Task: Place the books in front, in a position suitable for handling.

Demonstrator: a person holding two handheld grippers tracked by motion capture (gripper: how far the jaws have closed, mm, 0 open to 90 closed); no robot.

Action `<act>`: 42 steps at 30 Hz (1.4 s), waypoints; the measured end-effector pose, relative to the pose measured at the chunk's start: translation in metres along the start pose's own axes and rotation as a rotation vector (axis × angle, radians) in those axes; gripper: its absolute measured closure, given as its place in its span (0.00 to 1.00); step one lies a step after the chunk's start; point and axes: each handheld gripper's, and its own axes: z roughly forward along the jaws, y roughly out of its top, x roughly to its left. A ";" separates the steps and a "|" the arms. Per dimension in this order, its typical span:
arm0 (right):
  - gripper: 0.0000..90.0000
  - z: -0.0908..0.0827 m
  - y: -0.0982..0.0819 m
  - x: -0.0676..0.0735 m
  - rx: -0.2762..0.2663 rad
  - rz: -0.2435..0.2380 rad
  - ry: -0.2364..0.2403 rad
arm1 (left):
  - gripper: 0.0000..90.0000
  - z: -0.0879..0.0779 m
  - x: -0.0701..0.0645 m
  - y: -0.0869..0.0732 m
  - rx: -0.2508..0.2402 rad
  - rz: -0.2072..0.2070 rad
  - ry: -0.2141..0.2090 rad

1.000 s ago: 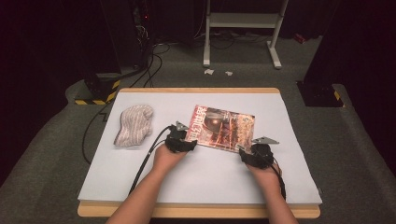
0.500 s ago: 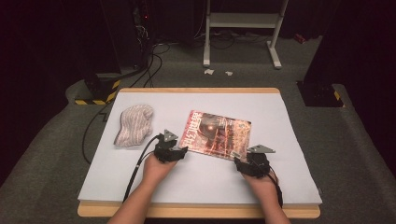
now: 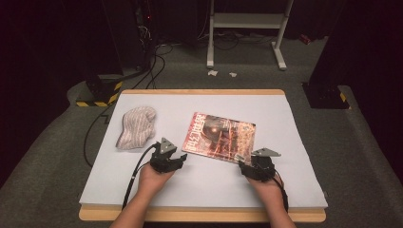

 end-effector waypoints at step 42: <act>0.49 0.001 -0.002 0.073 -0.011 -0.138 0.129 | 0.45 0.002 0.002 -0.013 0.027 -0.023 -0.022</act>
